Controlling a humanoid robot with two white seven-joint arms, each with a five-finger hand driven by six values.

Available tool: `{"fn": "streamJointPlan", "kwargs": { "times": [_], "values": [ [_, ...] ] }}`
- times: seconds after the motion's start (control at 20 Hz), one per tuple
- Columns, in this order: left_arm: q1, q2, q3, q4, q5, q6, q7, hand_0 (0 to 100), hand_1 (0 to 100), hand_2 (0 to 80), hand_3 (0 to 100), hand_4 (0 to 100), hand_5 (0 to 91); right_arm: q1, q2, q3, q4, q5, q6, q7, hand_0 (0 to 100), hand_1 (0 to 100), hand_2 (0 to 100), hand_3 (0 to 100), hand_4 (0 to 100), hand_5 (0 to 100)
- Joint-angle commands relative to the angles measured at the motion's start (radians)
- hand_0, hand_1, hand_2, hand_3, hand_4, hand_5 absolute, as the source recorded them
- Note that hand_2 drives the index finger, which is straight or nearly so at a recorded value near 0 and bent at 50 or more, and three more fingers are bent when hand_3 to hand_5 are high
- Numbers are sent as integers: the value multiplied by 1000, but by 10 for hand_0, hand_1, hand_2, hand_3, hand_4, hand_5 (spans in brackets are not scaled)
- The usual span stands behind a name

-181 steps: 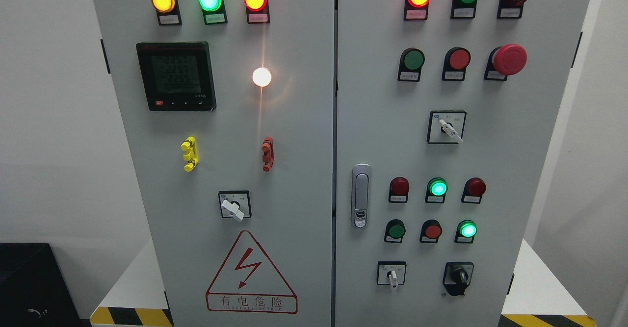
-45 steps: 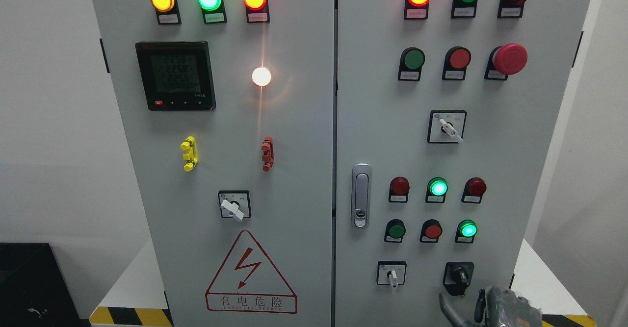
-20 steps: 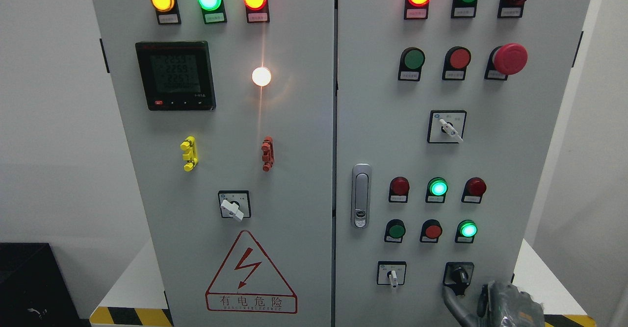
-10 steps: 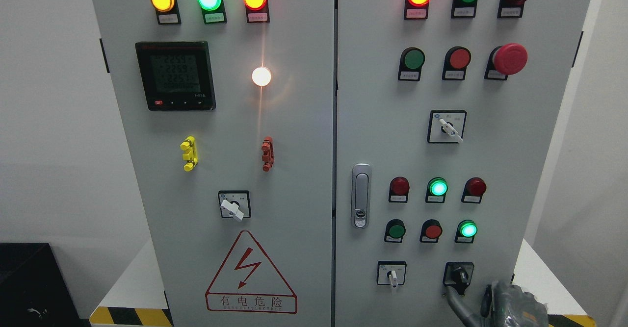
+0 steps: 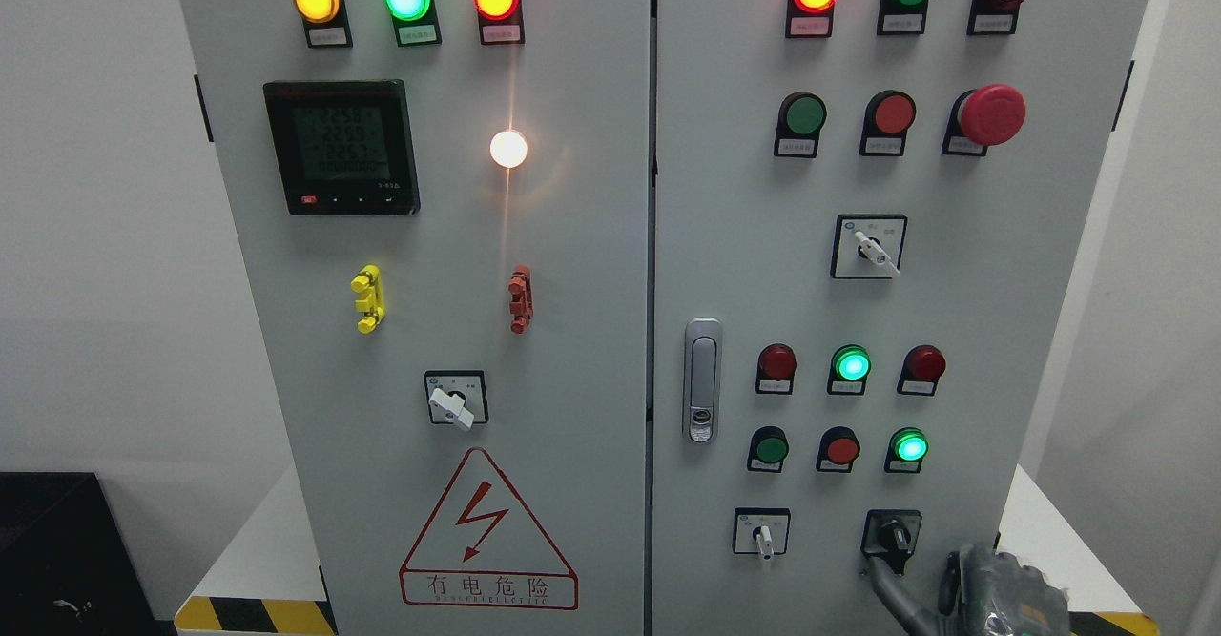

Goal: Flip black knob to close circuit
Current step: 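Grip the black knob with the right hand and twist it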

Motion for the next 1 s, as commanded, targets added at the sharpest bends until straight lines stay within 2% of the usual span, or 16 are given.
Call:
{"fn": "streamJointPlan", "kwargs": {
  "times": [0.0,0.95],
  "values": [
    [21,0,0,-23,0,0,0,120,556,0,0,0,0,-2,-4,-38,1,-1,-2,0,0,67,836,974,858,909],
    [21,0,0,-23,0,0,0,120,556,0,0,0,0,-7,-24,-53,-7,-7,-3,10,0,72,835,971,858,906]
  ]
}}
